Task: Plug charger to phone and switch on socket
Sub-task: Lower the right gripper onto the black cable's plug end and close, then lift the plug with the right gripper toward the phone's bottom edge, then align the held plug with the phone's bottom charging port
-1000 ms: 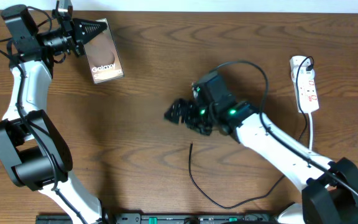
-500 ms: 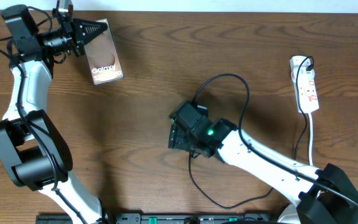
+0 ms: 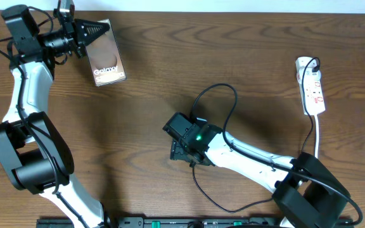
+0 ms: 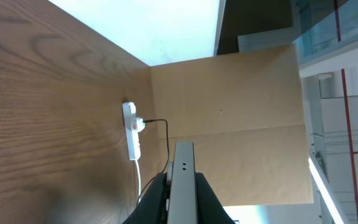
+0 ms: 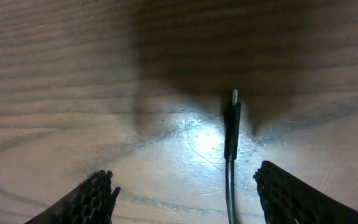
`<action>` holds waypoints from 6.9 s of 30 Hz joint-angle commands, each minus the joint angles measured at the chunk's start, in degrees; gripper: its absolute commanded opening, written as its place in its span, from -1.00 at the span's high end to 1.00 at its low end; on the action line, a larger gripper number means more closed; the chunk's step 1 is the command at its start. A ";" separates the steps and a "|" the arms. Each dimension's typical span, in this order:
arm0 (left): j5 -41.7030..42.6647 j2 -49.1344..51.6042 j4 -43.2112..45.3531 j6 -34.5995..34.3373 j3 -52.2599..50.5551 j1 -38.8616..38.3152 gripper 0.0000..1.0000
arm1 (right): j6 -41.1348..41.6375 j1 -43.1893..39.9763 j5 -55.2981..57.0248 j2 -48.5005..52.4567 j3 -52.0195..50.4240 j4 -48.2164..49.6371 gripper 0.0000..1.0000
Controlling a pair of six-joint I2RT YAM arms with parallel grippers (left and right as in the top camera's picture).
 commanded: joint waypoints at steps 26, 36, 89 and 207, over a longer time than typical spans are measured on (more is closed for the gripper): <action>1.73 -0.59 0.13 1.70 -0.96 0.22 0.86 | 4.31 -3.80 -4.39 5.55 0.37 -3.02 -0.03; 1.73 -0.59 0.15 1.81 -0.96 0.22 0.86 | 4.28 -4.94 -6.16 6.91 0.37 -2.97 0.18; 1.11 -0.59 0.13 1.81 -0.96 0.22 0.86 | 0.74 -5.81 -5.90 6.88 0.50 0.57 0.98; -9.16 -0.59 42.34 -22.91 -0.94 -16.09 0.86 | 11.82 -24.44 -67.58 14.12 0.44 114.60 0.98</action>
